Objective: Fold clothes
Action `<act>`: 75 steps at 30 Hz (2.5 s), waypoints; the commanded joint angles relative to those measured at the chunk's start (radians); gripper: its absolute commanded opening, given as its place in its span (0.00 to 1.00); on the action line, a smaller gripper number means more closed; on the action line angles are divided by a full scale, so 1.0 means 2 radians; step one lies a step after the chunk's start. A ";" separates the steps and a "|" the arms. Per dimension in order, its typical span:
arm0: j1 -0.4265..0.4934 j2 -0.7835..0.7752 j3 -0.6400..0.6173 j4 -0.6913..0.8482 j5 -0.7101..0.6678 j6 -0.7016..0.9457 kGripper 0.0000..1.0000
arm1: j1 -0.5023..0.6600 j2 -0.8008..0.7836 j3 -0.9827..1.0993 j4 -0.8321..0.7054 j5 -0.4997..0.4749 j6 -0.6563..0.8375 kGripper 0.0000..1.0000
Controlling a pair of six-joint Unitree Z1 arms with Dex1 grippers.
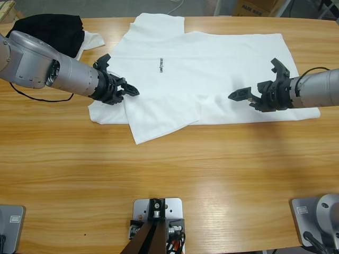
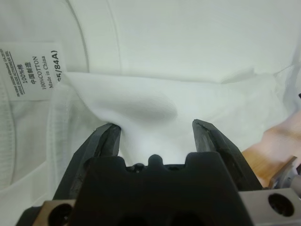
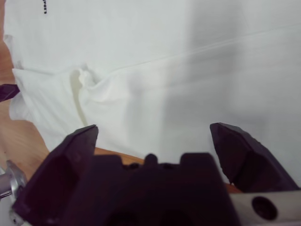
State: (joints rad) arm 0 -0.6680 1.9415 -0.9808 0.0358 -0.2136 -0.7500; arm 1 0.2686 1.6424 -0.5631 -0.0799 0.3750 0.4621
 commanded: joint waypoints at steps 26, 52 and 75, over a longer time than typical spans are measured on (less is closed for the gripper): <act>0.012 -0.014 0.012 0.008 0.020 0.033 0.00 | 0.005 0.021 0.017 -0.012 0.000 -0.004 0.97; 0.030 -0.035 0.036 -0.013 0.046 0.032 0.00 | 0.005 0.029 0.020 -0.018 0.000 -0.004 0.97; 0.059 0.031 -0.025 -0.010 0.011 0.039 0.01 | 0.005 0.031 0.032 -0.027 0.002 -0.004 0.97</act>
State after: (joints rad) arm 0 -0.5630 1.9361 -1.0784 0.0090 -0.1723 -0.6788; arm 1 0.2686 1.6734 -0.5261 -0.1228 0.3750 0.4621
